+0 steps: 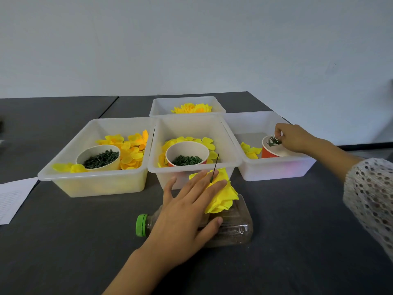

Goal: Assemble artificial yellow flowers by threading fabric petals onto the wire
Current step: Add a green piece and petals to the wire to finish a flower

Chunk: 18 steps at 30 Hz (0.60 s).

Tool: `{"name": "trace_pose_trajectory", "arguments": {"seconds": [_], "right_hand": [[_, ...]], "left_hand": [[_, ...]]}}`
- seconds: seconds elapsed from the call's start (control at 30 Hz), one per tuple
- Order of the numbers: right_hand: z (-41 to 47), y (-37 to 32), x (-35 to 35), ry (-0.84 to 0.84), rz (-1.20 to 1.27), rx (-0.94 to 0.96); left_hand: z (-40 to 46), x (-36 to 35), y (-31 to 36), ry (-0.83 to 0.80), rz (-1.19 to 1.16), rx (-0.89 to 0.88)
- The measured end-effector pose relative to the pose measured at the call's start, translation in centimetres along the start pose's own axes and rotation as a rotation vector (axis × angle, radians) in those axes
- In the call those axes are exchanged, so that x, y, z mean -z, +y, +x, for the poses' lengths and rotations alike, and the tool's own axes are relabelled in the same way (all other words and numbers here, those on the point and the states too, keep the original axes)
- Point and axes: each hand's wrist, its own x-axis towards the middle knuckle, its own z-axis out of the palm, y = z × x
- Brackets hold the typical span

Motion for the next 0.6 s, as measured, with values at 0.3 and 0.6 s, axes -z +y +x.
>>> {"name": "trace_pose_trajectory", "arguments": {"seconds": [0.3,0.6], "right_hand": [[-1.1,-1.0,0.1,0.089,-0.527,0.156],[-2.1,-3.7,1.8,0.246,-0.274,0.175]], "left_hand": [[0.0,-0.1,-0.1,0.005,-0.004,0.000],[0.0,-0.2,-0.2,0.005,0.003,0.000]]}}
